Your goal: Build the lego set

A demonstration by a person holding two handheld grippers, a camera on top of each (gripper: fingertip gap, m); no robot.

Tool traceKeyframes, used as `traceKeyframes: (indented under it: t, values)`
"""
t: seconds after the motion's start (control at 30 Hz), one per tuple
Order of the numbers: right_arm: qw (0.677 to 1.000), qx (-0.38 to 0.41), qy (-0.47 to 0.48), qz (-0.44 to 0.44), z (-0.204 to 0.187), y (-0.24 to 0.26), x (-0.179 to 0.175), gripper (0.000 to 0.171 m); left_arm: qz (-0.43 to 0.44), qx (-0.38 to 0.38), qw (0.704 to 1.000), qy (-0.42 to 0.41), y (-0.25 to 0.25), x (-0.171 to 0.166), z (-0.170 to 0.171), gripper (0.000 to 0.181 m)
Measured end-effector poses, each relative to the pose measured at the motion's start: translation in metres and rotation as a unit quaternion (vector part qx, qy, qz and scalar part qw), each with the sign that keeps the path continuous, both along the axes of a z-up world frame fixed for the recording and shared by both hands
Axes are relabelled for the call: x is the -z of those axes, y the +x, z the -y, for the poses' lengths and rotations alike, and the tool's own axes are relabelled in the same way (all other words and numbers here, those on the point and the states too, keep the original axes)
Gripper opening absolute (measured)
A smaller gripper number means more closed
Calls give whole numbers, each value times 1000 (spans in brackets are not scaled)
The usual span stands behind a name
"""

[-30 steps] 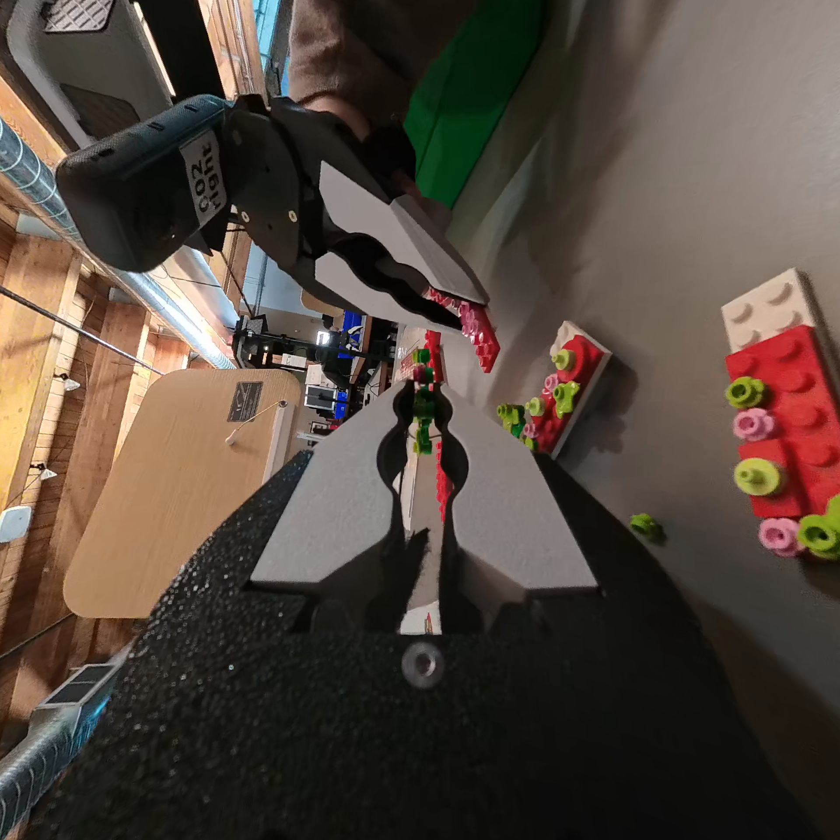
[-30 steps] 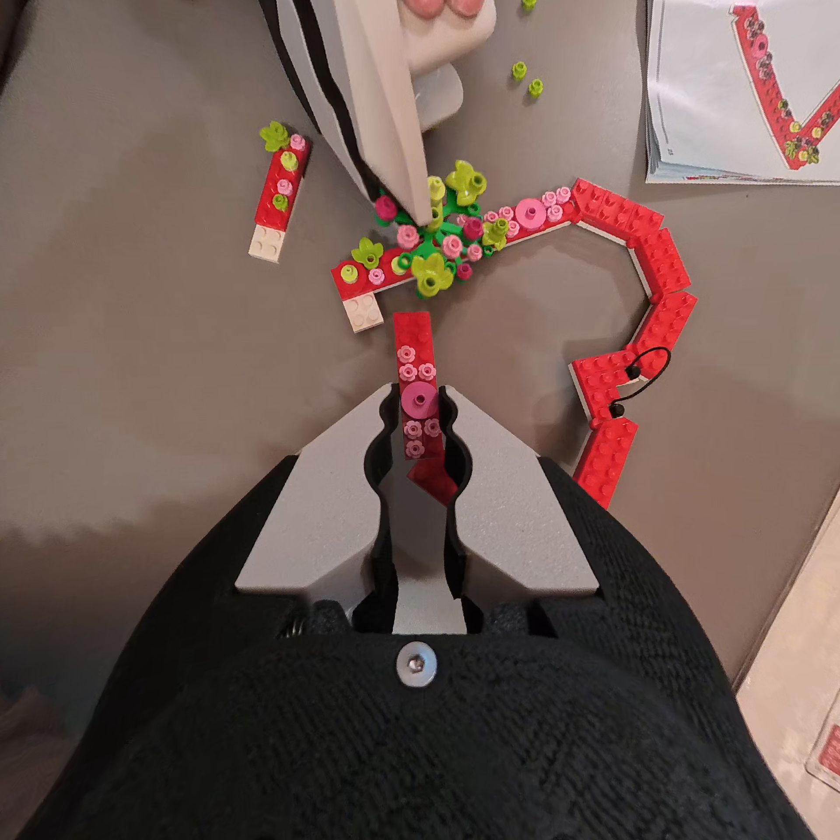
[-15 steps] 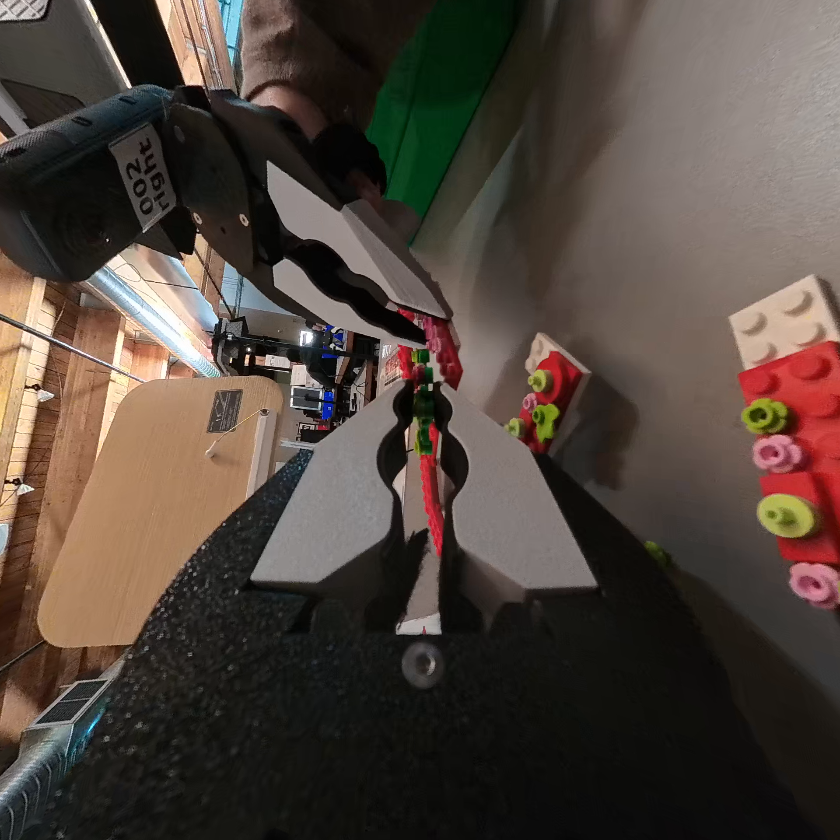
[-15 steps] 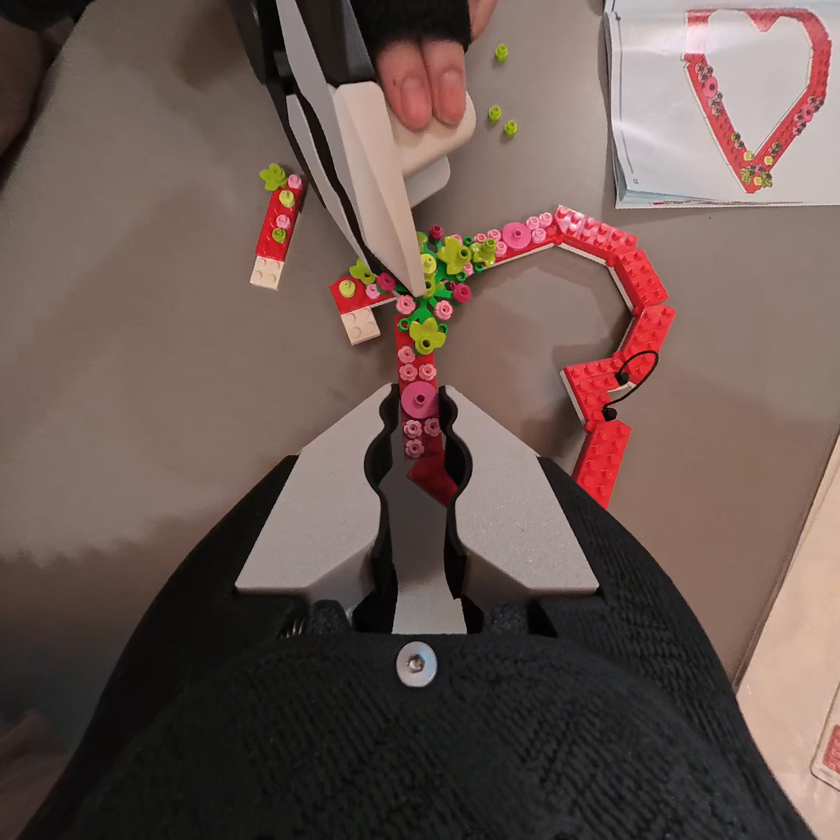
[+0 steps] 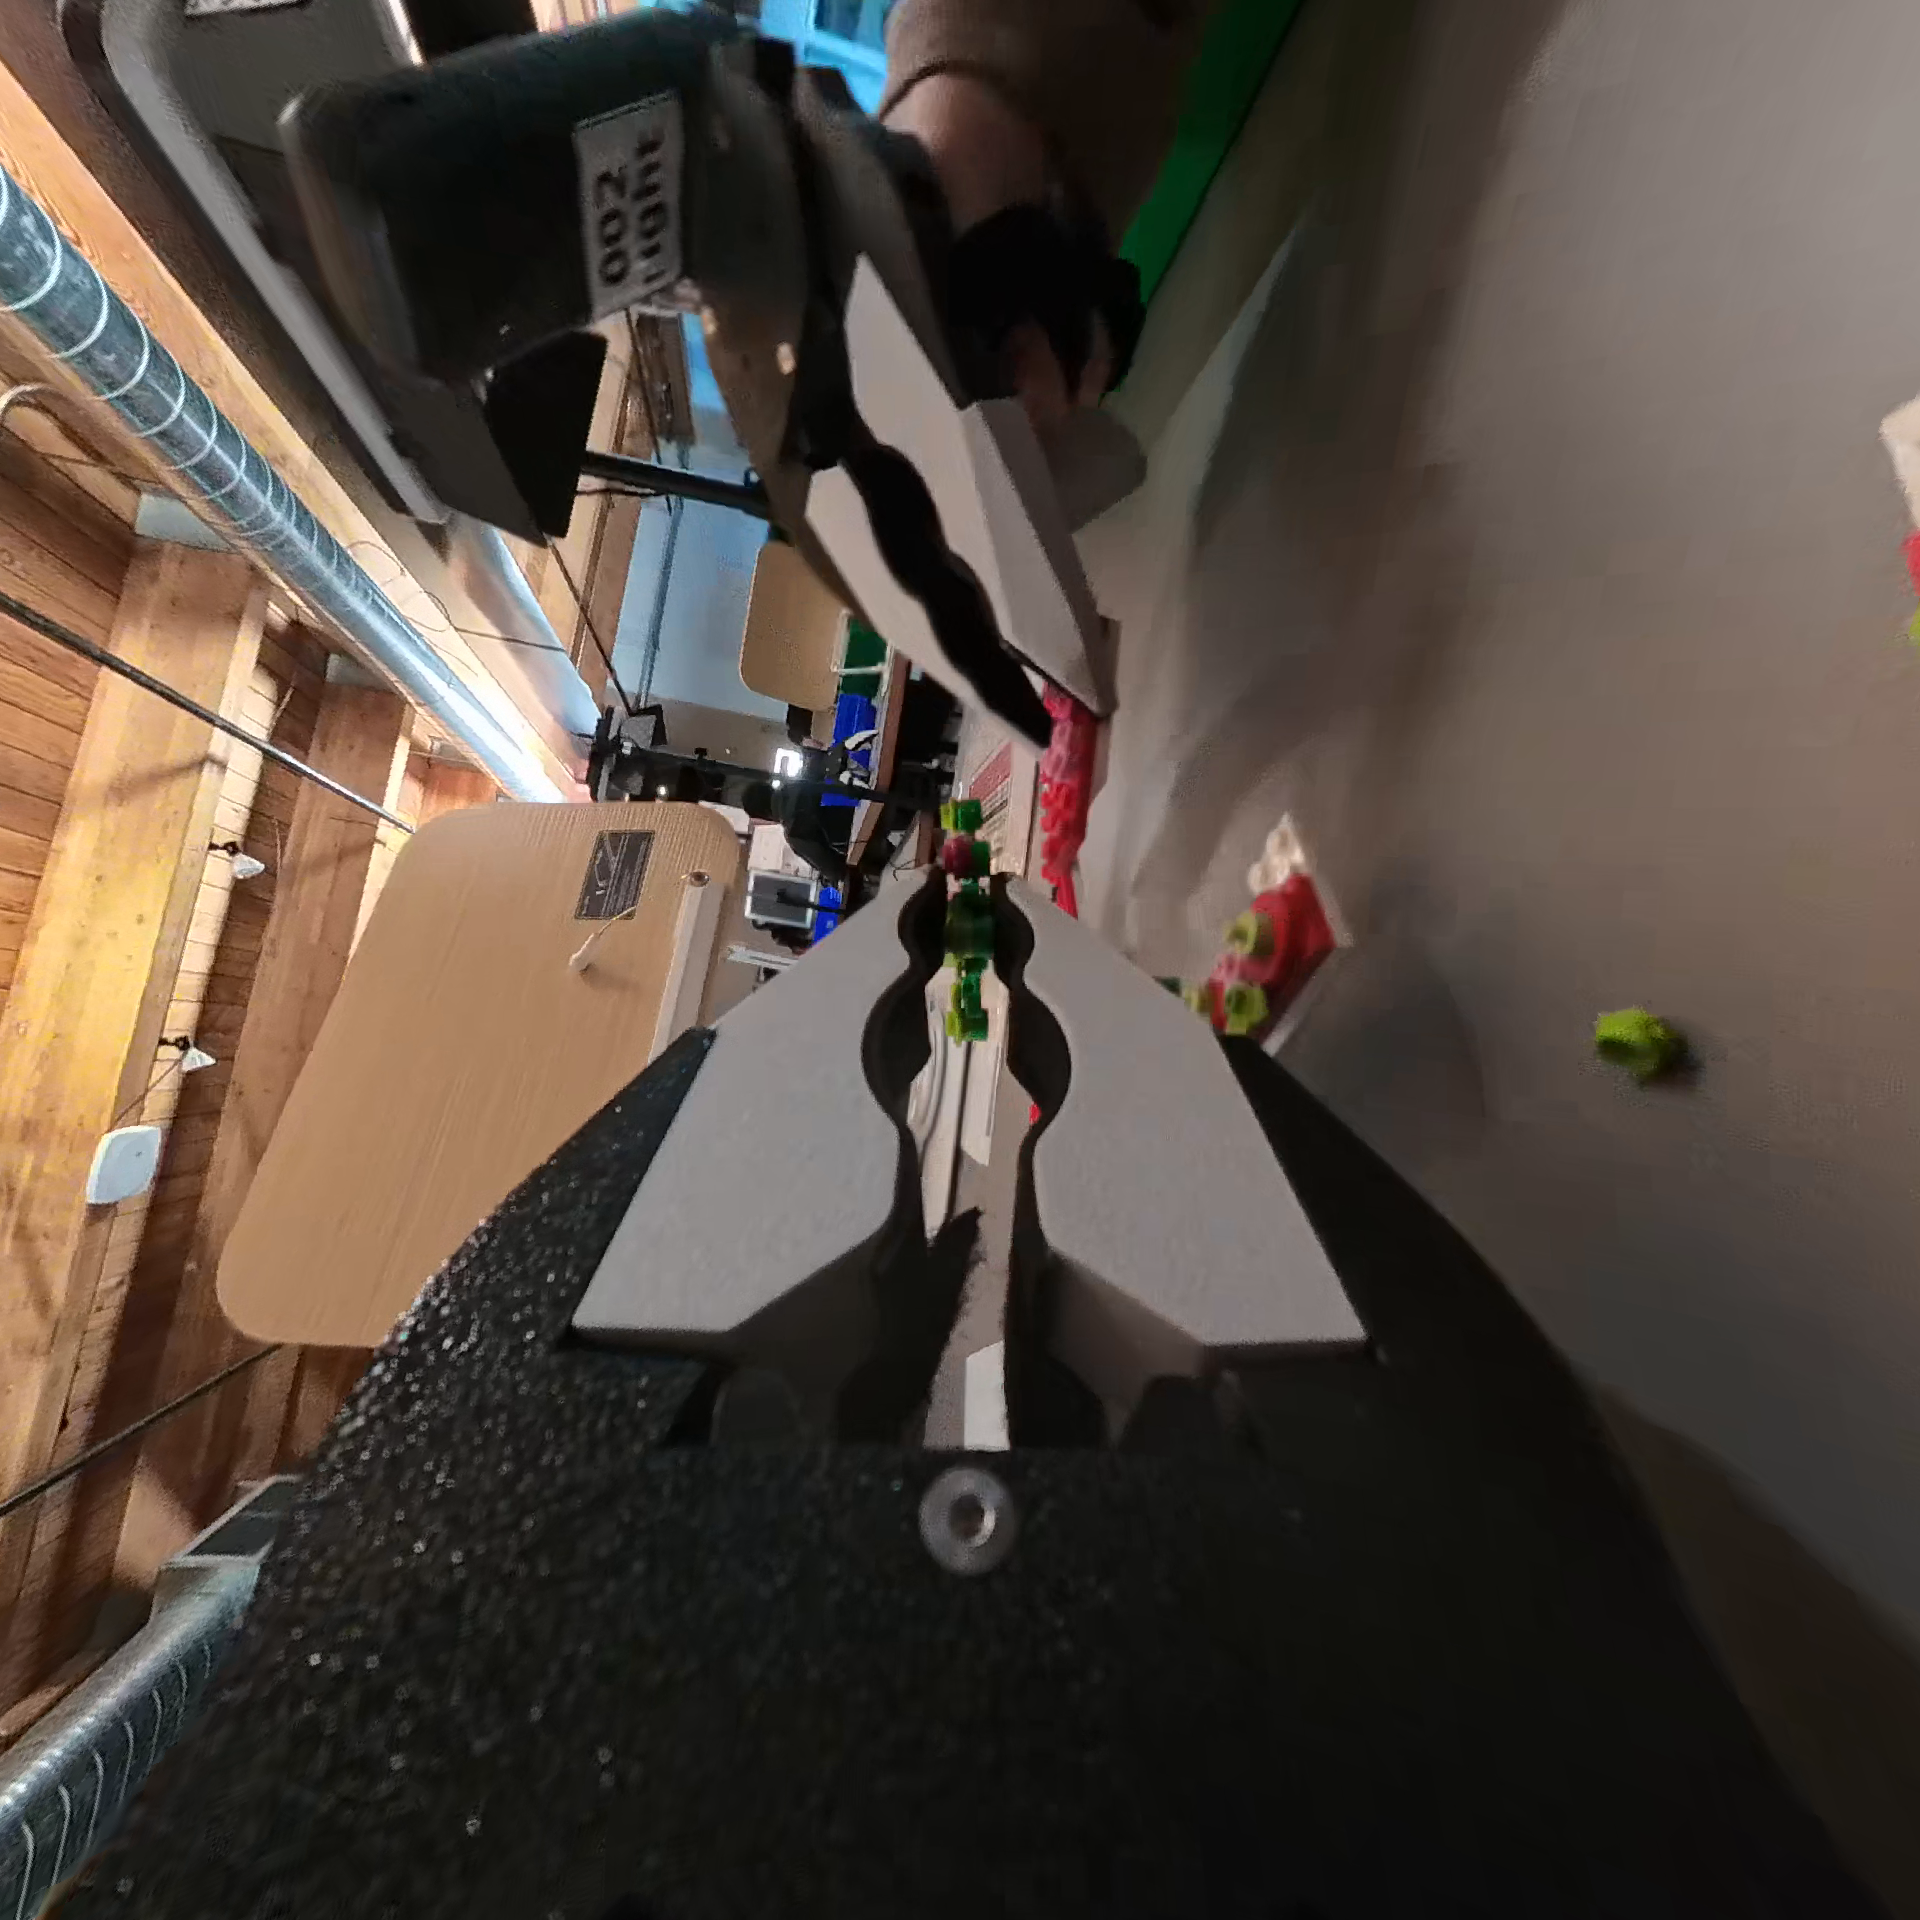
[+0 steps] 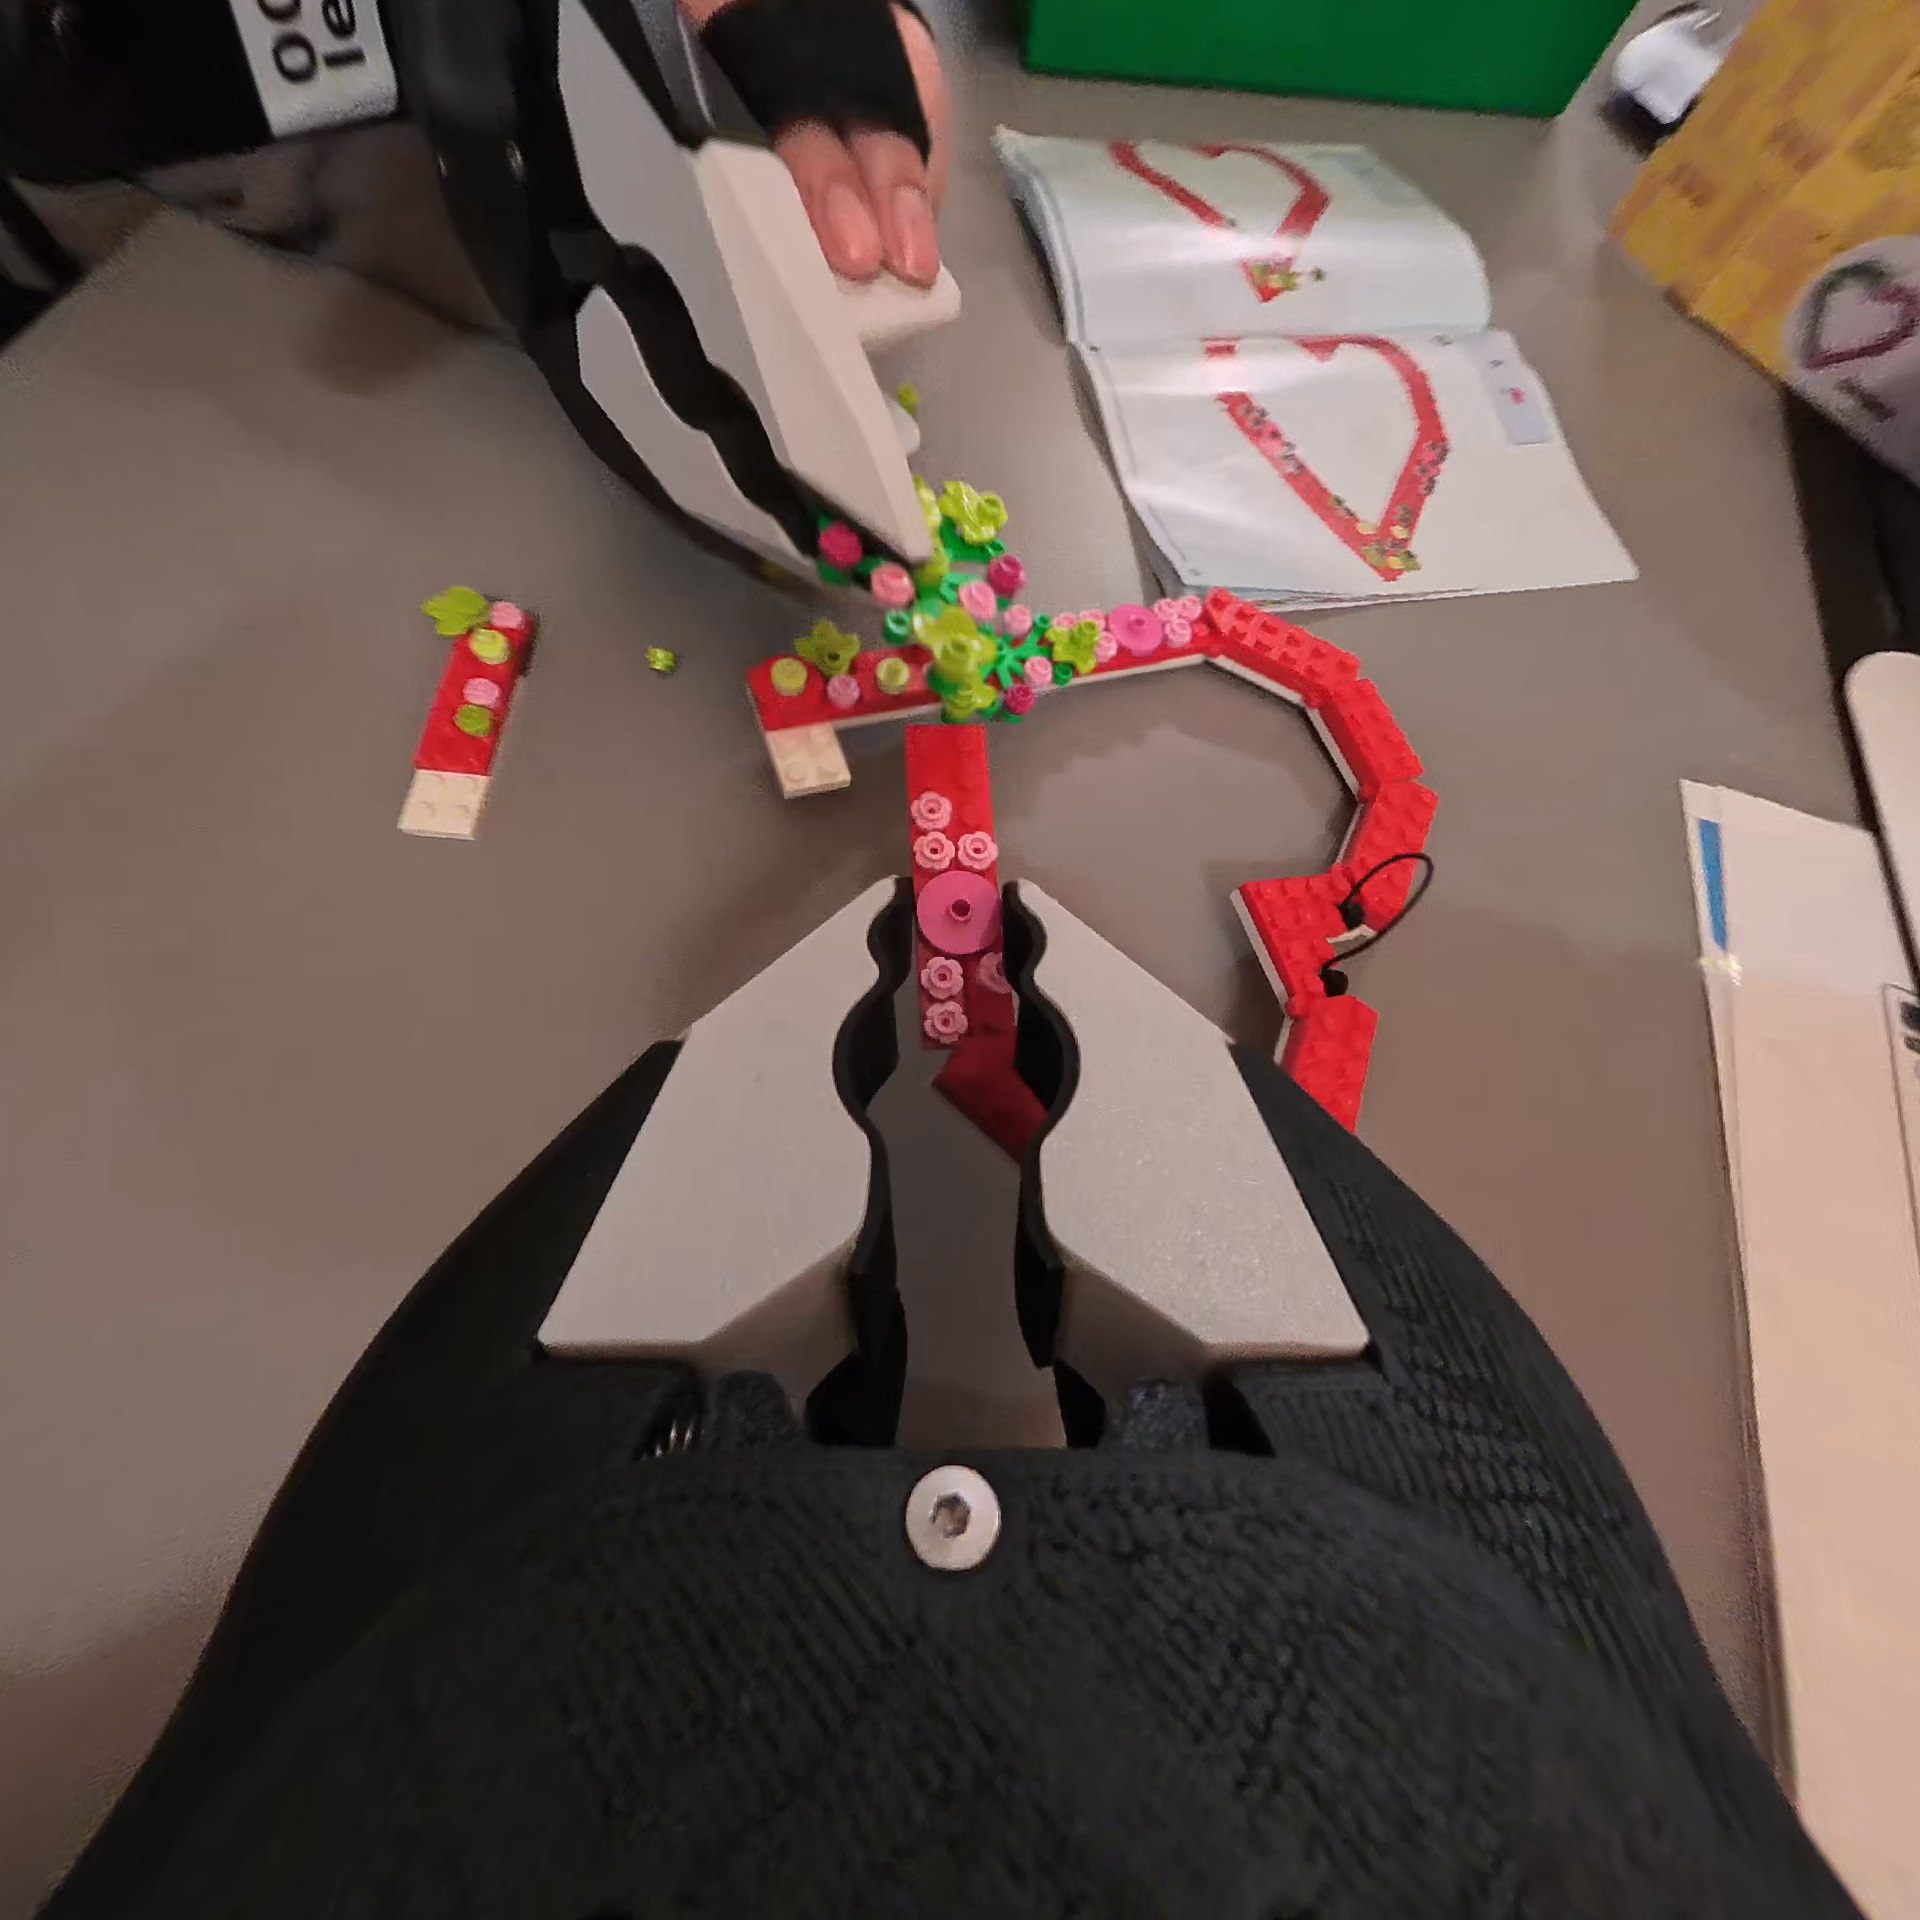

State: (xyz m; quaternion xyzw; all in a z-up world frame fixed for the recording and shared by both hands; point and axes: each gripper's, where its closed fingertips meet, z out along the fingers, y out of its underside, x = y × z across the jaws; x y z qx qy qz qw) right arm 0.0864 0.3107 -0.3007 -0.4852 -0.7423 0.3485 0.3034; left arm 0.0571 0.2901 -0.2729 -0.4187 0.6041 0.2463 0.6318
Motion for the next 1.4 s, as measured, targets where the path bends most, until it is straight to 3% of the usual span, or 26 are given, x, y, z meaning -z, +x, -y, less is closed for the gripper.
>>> traceKeyframes:
  t: [0.17,0.5,1.0,1.4]
  values:
    - [998,28,14,-51,-1,3,12,16,-18,36,999,6,-2,7,3,5]
    - [996,8,51,-70,8,3,14,16,-70,104,992,-27,12,22,4,5]
    - [994,13,59,-90,3,5,9,16,-91,108,989,-51,15,25,-13,5]
    - [994,10,53,-91,3,5,9,16,-82,124,986,-71,16,23,-8,6]
